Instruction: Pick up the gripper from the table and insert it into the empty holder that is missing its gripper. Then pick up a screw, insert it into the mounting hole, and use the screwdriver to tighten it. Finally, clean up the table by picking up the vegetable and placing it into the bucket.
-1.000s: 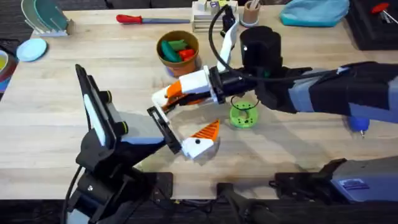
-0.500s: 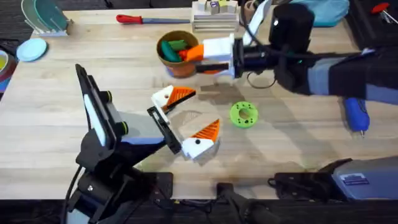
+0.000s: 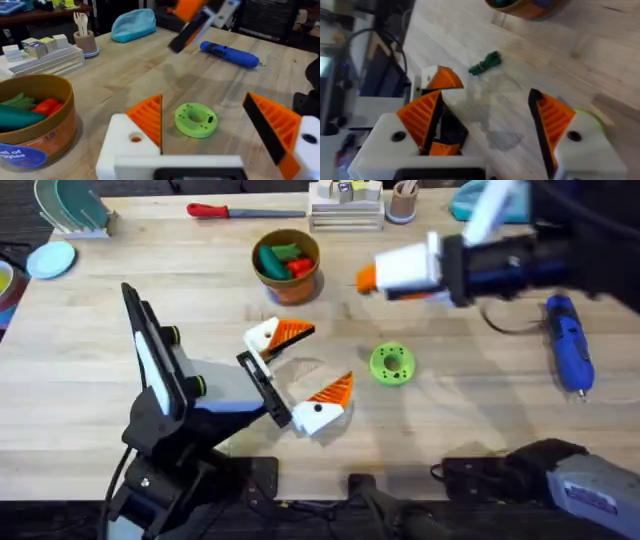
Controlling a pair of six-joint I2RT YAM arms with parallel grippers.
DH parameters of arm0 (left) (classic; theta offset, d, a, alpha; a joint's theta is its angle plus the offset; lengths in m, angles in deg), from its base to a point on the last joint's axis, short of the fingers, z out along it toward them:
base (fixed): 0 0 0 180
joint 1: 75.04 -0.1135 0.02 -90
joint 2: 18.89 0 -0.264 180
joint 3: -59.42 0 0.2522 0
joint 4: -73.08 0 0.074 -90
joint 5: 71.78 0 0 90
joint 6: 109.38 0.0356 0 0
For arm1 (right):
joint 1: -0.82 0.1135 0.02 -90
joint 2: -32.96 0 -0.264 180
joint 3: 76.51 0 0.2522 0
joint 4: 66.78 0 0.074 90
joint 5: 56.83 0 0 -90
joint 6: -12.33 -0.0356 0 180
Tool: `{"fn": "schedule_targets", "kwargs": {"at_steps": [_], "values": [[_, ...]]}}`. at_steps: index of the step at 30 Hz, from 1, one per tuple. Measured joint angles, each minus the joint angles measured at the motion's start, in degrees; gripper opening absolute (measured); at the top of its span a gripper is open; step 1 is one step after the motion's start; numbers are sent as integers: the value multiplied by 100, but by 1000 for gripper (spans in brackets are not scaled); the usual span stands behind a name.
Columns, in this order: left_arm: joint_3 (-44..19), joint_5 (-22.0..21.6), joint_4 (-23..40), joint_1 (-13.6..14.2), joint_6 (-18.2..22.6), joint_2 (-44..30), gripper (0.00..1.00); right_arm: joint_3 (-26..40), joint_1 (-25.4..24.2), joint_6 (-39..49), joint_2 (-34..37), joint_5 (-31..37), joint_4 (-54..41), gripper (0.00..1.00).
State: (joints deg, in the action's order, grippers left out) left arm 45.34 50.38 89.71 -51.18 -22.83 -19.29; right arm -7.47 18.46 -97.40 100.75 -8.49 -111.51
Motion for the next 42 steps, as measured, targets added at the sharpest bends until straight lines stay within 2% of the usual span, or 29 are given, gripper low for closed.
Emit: {"fn": "schedule_targets", "kwargs": {"at_steps": [4,8,11,17,21,29,33,34,37,40,42], "values": [[0,0,1,0,0,0,991,70,277,391,-757,1327,-1296,993],[0,0,-2,0,0,0,991,70,816,426,-1115,2459,-2058,994],[0,0,-1,0,0,0,991,65,1320,160,-1157,3218,-2364,993],[0,1,1,0,0,0,991,-258,2305,-704,-1154,4183,-2366,994],[0,0,1,0,0,0,991,-627,2706,-1411,-1152,4457,-2273,994],[0,1,1,0,0,0,991,-841,2757,-2260,-1114,4688,-2097,994],[0,0,-1,0,0,0,991,-1079,2791,-2366,-711,4683,-1852,974],[0,2,1,0,0,0,991,-1105,2813,-2378,-594,4683,-1791,957],[0,2,-1,0,0,0,991,-1127,2862,-2401,-193,4699,-1489,827],[0,2,1,0,0,0,991,-1127,2864,-2412,146,4699,-1337,662],[0,2,-1,0,0,0,991,-1127,2864,-2424,336,4699,-1317,608]]}}
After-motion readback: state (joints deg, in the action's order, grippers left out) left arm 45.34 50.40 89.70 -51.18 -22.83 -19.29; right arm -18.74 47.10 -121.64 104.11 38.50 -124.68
